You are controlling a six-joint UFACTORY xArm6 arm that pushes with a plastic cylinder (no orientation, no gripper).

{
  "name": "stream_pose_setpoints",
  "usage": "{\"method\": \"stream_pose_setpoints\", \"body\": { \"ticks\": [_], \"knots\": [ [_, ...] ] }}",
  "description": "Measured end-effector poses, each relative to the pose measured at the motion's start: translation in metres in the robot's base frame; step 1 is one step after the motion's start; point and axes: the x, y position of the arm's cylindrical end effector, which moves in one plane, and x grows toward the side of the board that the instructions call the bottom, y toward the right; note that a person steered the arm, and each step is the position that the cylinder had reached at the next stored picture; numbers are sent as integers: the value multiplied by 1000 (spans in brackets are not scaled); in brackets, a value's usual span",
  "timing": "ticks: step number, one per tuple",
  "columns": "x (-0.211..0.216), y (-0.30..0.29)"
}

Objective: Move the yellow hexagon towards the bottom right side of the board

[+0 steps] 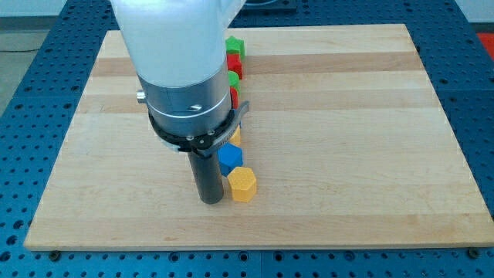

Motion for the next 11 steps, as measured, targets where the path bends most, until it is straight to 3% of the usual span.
{"method": "stream_pose_setpoints", "body": {
  "ticks": [3, 8, 11],
  "knots": [
    [-12, 13],
    [-5, 136],
    [-23, 175]
  ]
}}
